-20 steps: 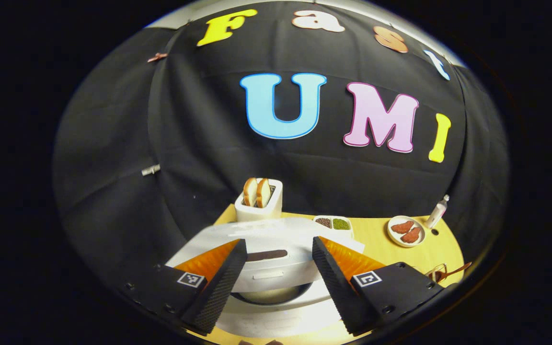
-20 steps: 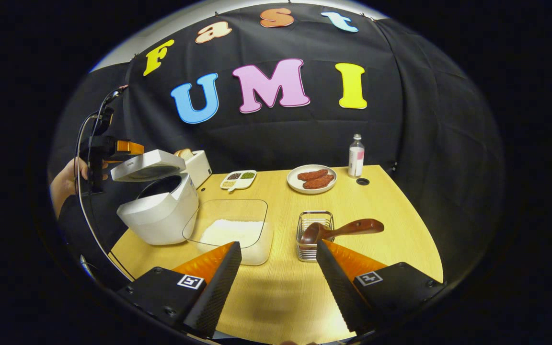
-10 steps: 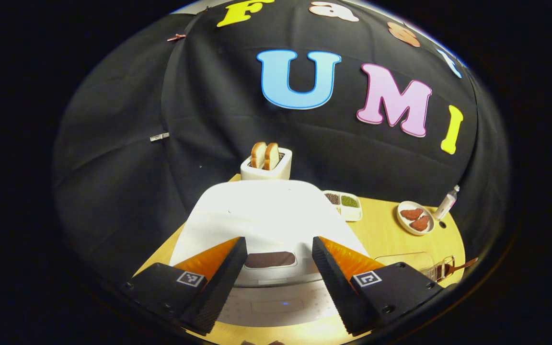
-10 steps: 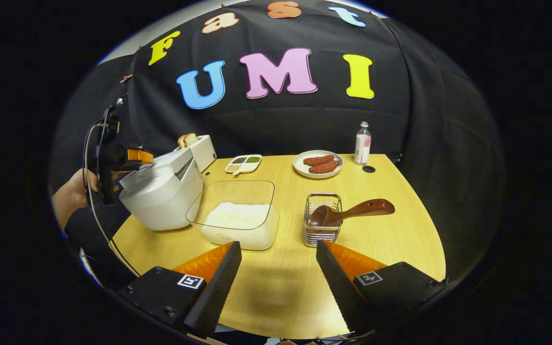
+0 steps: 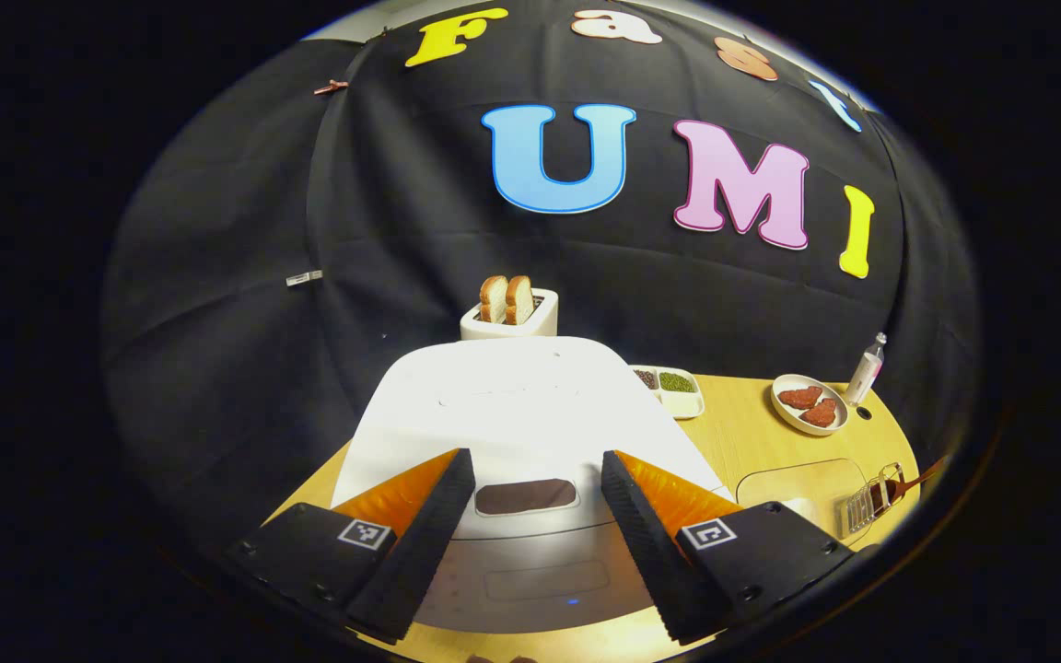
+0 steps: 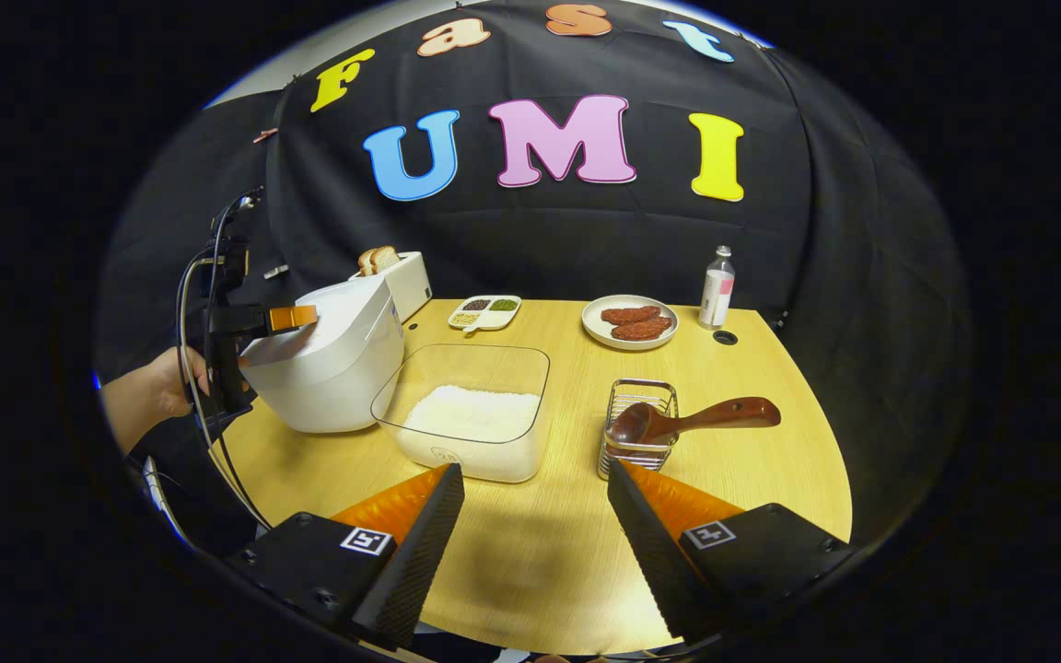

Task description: Close the left gripper, press the button to open the rice cooker; take a wooden spoon from the chopstick holder with the right hand, scoop a spoonful of rice and pour it into the rice cooker, then put the wooden spoon back into the chopstick holder.

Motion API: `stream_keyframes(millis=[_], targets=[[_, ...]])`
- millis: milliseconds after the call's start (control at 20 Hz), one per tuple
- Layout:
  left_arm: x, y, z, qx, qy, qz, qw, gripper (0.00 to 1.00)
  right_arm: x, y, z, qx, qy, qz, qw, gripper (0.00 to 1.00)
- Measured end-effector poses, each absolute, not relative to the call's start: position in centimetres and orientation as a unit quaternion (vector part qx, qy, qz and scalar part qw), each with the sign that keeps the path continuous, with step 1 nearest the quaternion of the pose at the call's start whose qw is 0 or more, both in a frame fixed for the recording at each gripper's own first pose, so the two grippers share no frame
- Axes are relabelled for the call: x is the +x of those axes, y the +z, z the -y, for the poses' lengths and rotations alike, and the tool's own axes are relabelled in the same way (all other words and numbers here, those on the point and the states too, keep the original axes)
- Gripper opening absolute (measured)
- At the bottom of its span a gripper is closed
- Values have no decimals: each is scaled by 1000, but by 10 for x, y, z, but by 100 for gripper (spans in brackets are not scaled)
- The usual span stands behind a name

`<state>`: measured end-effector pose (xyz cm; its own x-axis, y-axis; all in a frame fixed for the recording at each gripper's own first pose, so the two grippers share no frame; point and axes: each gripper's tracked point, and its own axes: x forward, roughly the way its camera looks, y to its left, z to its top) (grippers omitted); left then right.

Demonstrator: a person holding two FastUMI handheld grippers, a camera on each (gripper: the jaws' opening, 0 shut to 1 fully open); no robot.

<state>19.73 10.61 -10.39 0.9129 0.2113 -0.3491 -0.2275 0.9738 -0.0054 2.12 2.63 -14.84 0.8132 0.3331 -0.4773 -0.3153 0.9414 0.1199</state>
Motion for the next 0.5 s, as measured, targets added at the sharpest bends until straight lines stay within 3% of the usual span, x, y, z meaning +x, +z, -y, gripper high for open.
stream_keyframes(millis=[150,500], targets=[[191,-82,-103,0,118,-155,981,97,33,-138,-29,23,168,-240,956,99],[122,27,-42,-9,73,-29,997,95,83,-96,-41,19,148,-171,974,99]])
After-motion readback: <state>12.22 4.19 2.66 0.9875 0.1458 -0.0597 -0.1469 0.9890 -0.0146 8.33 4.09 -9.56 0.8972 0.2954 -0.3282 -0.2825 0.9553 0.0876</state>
